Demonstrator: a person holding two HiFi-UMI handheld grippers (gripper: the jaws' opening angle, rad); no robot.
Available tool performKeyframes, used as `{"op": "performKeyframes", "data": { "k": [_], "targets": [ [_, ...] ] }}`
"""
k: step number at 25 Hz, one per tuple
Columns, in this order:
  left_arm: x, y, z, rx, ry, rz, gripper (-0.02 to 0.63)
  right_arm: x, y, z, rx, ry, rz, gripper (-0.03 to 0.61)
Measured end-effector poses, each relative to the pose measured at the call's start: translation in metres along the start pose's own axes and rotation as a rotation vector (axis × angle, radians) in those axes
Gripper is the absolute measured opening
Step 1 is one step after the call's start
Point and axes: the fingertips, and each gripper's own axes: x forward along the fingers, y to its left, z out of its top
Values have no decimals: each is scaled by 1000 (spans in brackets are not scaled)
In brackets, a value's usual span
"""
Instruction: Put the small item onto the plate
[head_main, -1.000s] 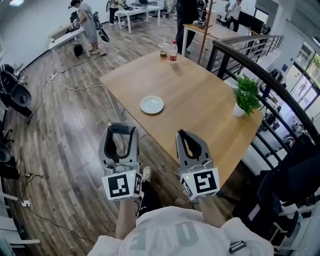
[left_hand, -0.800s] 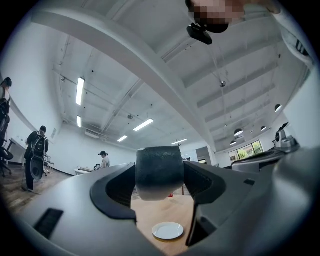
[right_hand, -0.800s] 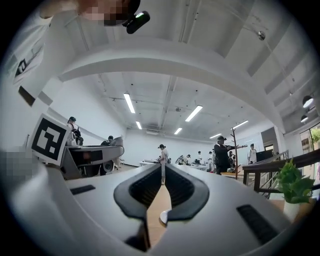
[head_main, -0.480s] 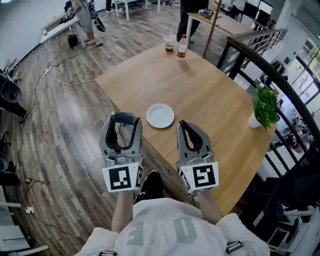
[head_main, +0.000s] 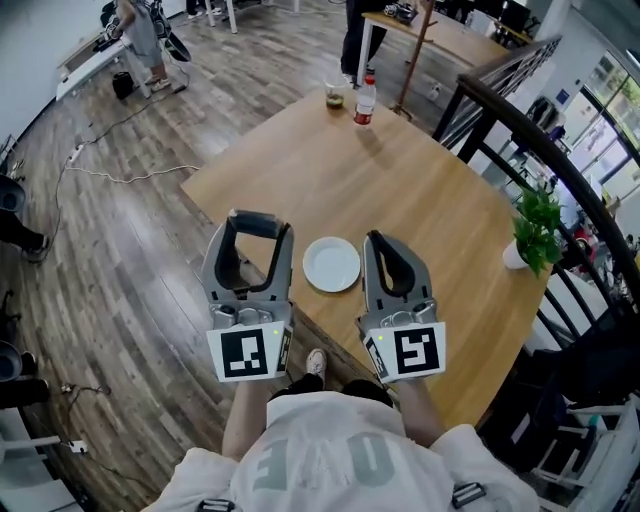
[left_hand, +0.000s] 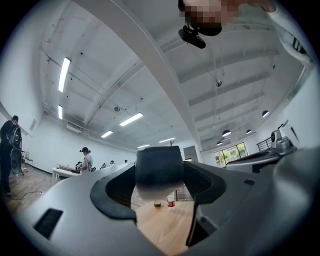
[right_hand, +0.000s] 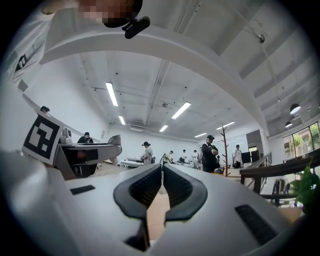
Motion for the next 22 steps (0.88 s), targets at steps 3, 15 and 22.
{"op": "performKeyframes", "data": {
  "k": [3,15,22],
  "targets": [
    [12,-3,-12,-24,26,-16,304,9,-8,-8,37,21,-25,18],
    [25,-28,-53,17,181,-107,304,13,-19,-20,72,59,2,18],
    [32,-54,-105,81,397,-232,304,19,-16,-26,88,65,14,18]
  ]
}}
